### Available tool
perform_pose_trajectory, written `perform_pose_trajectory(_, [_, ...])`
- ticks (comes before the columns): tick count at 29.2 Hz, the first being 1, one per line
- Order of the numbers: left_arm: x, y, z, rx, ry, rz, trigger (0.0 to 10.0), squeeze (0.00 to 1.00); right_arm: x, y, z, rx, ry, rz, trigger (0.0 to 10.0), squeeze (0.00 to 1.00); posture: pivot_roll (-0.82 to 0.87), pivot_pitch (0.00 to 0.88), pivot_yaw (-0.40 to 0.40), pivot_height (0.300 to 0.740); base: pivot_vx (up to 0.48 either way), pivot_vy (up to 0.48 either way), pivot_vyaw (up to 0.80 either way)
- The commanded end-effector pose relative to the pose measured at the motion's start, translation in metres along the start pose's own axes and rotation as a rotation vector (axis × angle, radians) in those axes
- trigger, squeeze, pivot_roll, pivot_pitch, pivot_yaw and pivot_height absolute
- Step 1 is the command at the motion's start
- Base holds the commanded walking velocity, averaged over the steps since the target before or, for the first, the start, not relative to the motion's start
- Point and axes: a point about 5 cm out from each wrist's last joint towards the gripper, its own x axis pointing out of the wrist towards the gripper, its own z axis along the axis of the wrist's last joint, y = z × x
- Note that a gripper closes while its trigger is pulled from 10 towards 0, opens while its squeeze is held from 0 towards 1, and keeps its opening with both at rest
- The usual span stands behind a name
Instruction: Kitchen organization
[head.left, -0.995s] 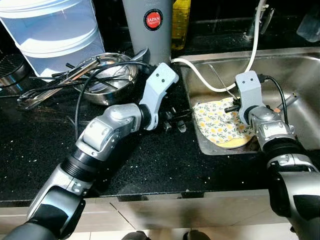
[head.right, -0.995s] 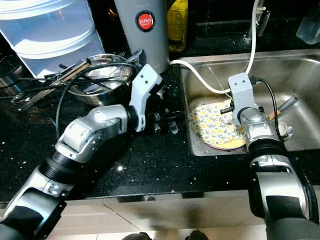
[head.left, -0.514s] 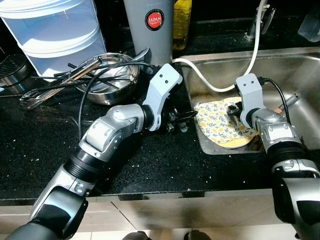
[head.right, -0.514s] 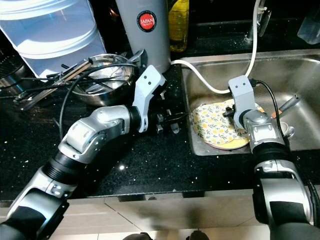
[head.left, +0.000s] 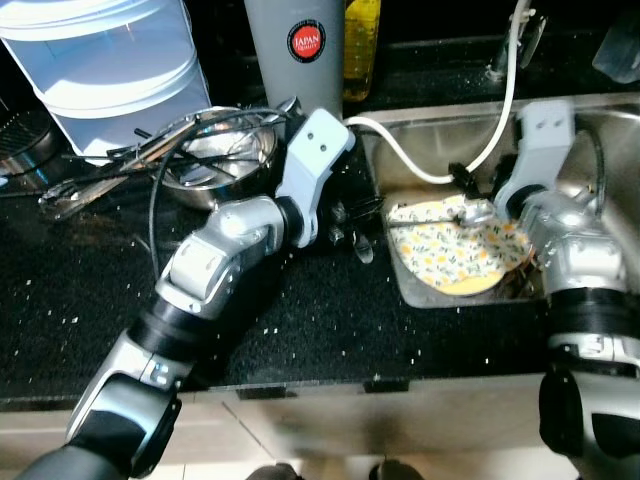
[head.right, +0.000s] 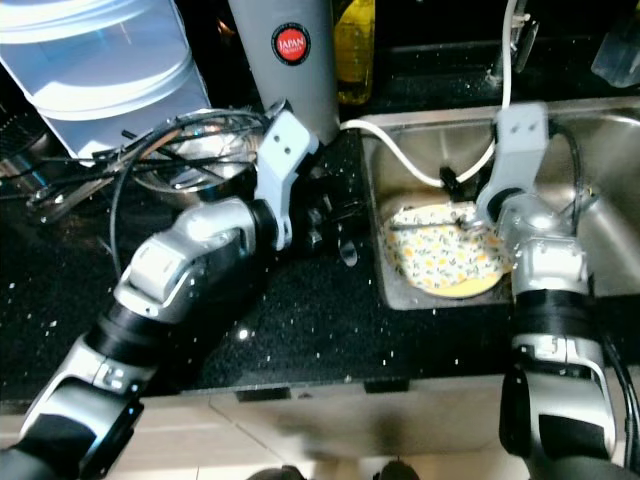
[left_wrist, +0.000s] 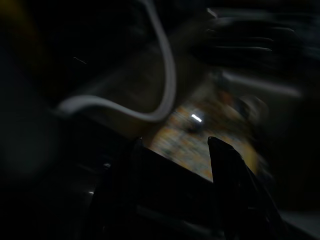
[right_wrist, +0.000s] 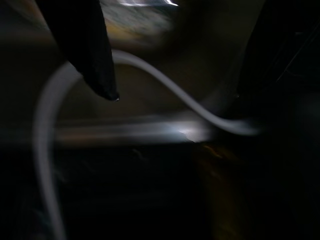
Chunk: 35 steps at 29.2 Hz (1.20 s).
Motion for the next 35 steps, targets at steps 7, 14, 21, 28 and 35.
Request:
perform_pose_trajectory(7, [-0.025,0.008,0.026,0.093,-0.076,0.054,10.0,0.00,-0.015,0.035,-0.001,0.147,-0.099,0.027,10.0,0.00,0.03,0.076,0.089,0.740,0.000,0.000,0.00])
perform_pose_trajectory(14, [-0.023,0.013,0.012,0.061,-0.011,0.120,10.0,0.00,-0.021,0.053,-0.006,0.111,-0.102,0.024,10.0,0.00,0.03,0.067,0.087,0.740,0.000,0.000,0.00])
perform_pose_trajectory(21, [-0.033,0.035,0.011,0.073,0.041,0.291,10.0,0.00,-0.026,0.060,-0.007,0.090,-0.091,0.046,10.0,0.00,0.04,0.062,0.086,0.740,0.000,0.000,0.00])
perform_pose_trajectory(28, [-0.044,0.045,0.005,0.056,0.065,0.352,10.0,0.00,-0.027,0.063,-0.012,0.078,-0.069,0.044,10.0,0.00,0.04,0.057,0.078,0.740,0.000,0.000,0.00])
perform_pose_trajectory(35, [-0.017,0.034,-0.014,-0.051,0.111,0.274,10.0,0.00,-0.020,0.074,-0.017,0.023,-0.044,0.080,10.0,0.00,0.05,0.044,0.053,0.740,0.000,0.000,0.00])
